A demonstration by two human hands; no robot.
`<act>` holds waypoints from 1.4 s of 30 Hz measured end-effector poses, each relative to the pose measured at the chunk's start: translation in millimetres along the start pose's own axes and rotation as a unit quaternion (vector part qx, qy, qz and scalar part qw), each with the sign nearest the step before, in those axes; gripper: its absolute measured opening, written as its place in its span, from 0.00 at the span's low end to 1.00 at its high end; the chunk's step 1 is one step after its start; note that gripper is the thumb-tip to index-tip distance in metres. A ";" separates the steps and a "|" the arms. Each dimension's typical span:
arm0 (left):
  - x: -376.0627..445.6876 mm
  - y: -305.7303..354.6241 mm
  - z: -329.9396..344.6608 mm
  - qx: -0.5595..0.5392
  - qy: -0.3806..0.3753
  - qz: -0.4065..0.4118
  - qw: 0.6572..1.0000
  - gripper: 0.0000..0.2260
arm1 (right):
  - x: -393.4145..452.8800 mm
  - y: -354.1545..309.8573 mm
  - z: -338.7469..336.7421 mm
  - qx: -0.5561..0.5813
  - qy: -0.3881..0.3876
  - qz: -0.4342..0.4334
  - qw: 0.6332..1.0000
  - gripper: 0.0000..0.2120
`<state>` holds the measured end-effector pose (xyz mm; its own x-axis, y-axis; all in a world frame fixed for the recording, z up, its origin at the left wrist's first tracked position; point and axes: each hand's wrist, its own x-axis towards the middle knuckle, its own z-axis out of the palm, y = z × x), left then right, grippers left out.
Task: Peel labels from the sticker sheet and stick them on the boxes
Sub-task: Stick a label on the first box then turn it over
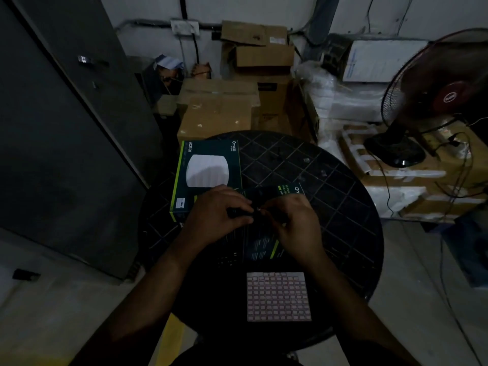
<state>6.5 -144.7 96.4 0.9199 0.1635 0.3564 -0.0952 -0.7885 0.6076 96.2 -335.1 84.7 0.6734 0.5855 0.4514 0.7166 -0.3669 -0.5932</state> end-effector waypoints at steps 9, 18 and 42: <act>3.6 -3.0 1.1 -0.010 0.019 -0.010 1.000 0.07 | 2.2 1.7 4.9 -0.021 0.010 -0.052 0.998 0.12; 6.5 -5.2 -0.3 -0.017 0.020 -0.004 1.000 0.06 | 4.3 -4.4 7.5 -0.137 -0.016 -0.072 0.988 0.13; 3.2 -5.2 0.1 -0.050 0.013 -0.033 0.998 0.06 | 7.8 -3.4 -3.1 -0.216 -0.036 -0.131 0.967 0.12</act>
<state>10.0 -140.1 94.2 0.9155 0.2299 0.3301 -0.0726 -0.7127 0.6977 99.6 -331.5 92.3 0.4560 0.7425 0.4907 0.8801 -0.4581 -0.1247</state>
